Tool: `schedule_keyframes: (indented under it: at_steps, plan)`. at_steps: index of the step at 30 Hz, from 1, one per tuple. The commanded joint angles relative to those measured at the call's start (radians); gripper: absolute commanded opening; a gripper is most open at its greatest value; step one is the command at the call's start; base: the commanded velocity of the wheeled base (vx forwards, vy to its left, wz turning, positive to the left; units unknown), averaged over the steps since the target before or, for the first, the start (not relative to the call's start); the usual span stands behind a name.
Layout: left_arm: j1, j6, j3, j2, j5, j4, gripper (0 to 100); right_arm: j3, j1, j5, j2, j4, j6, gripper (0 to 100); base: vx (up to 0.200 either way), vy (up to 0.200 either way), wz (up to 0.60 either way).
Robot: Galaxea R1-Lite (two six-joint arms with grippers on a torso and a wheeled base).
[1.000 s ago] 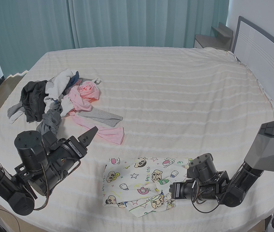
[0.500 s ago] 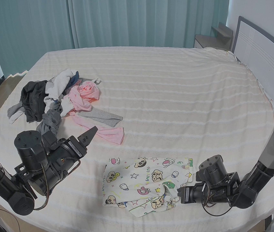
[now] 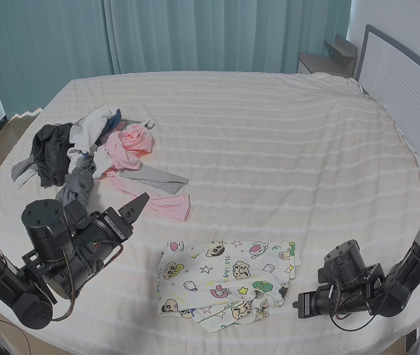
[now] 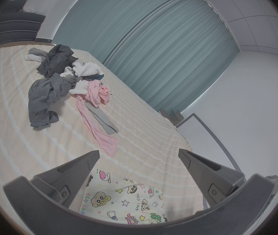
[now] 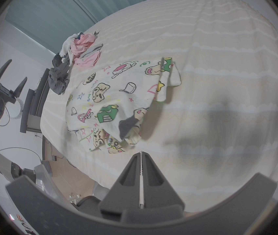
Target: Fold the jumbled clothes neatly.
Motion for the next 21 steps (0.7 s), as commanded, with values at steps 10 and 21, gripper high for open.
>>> schedule_keyframes:
  at_steps: [10,21]
  plan:
    - [0.000,0.000,0.000,0.001,0.000,0.001,100,0.009,-0.007,0.005,0.019,-0.014,-0.008,0,0.000,0.000,0.00]
    - [0.000,0.000,0.000,0.003,0.000,0.000,100,-0.009,0.045,0.026,0.022,-0.108,0.027,100,0.000,0.000,0.00]
